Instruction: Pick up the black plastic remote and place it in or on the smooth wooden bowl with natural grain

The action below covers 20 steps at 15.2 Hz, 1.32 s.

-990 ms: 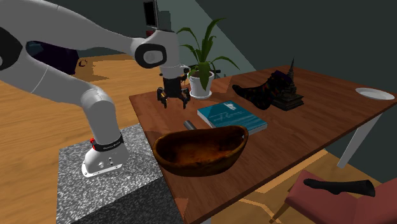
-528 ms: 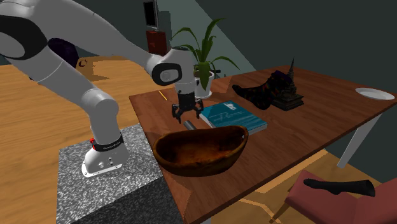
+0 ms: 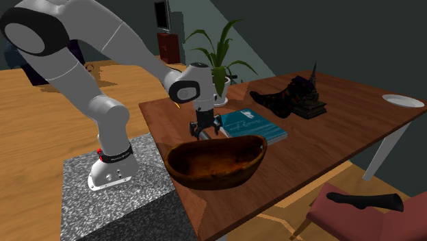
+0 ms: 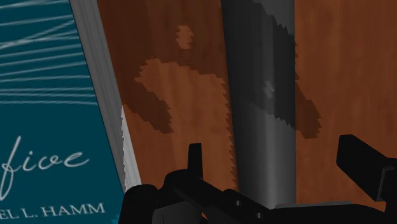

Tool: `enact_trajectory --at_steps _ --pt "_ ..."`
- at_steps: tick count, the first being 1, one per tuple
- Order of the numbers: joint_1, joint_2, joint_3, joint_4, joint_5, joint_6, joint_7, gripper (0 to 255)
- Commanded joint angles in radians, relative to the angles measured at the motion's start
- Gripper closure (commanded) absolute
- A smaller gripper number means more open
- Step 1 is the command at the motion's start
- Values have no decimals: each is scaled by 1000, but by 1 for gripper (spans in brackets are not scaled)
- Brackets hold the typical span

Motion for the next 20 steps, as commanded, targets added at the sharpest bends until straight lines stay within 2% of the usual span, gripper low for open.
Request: enact_trajectory --at_steps 1,8,9,18,20 --pt "4 12 -11 -8 1 22 -4 0" --pt "4 12 -10 -8 1 21 -4 0" --pt "4 12 -10 -8 1 21 -4 255" --pt "4 12 -11 -8 0 22 -4 255" --pt "-10 -18 11 1 -8 -17 4 255"
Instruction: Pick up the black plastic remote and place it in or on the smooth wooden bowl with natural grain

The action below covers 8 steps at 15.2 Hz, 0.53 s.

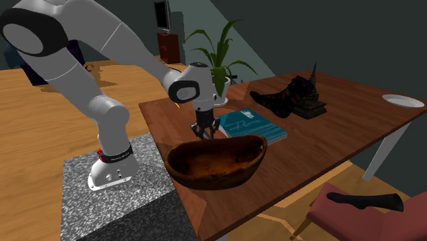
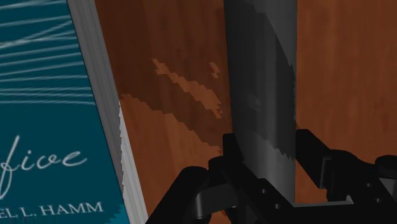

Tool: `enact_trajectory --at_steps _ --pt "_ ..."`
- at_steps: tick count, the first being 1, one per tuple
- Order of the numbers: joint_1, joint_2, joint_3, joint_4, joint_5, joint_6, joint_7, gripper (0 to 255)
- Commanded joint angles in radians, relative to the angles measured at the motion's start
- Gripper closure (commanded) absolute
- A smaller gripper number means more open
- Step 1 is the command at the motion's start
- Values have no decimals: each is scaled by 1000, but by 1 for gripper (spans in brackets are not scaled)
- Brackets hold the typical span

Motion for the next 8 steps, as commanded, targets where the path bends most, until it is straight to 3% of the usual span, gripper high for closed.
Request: enact_trajectory --at_steps 1,8 --pt "-8 -21 16 11 -3 -31 5 255" --pt "-39 -107 80 54 -8 -158 20 255"
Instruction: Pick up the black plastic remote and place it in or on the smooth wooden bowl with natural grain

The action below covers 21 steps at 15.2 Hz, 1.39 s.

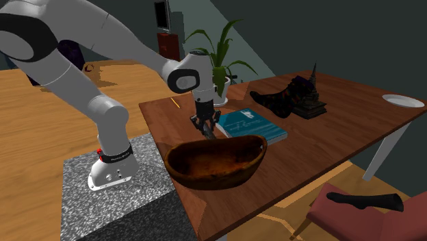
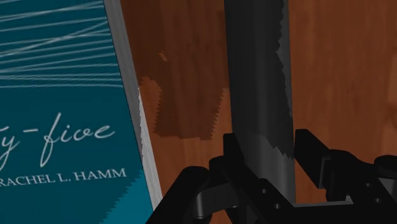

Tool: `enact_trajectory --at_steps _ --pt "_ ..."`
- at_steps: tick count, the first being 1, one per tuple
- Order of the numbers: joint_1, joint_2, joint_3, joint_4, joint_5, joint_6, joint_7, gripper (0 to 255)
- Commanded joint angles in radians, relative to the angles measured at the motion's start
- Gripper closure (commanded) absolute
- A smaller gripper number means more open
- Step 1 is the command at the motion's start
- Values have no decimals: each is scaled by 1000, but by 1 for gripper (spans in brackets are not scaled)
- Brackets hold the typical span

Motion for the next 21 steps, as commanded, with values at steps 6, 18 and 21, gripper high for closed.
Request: enact_trajectory --at_steps 6,18,21 --pt "-19 -70 56 52 8 -122 7 255" --pt "-26 -140 133 163 41 -305 8 255" --pt "-25 -150 149 195 51 -347 7 255"
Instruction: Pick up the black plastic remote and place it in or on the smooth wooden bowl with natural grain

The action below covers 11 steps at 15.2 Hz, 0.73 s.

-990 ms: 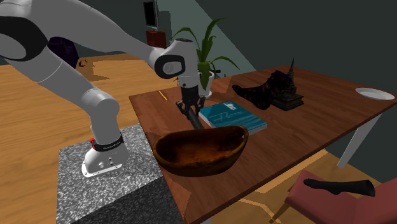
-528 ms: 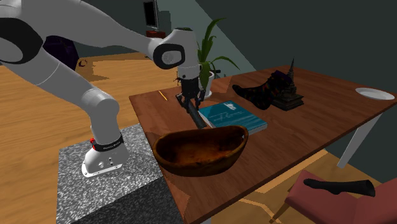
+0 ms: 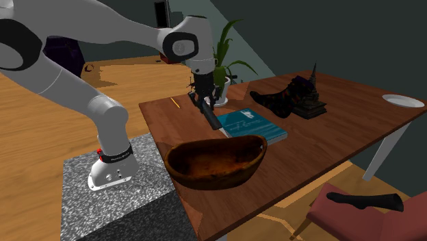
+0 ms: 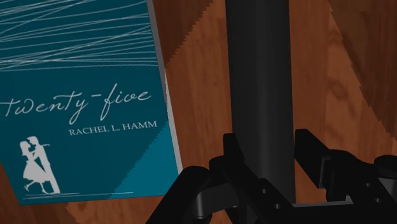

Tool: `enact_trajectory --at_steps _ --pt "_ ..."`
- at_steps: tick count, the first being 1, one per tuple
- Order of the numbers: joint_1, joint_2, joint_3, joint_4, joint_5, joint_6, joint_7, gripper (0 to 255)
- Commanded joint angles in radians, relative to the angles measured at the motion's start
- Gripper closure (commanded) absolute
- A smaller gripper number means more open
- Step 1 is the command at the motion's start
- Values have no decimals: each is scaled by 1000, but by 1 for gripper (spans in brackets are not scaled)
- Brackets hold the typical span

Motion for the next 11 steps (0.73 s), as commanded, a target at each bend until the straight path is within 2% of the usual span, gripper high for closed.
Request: enact_trajectory --at_steps 1,11 --pt "2 -6 12 22 7 -29 1 255" --pt "11 -17 57 142 39 -162 -5 255"
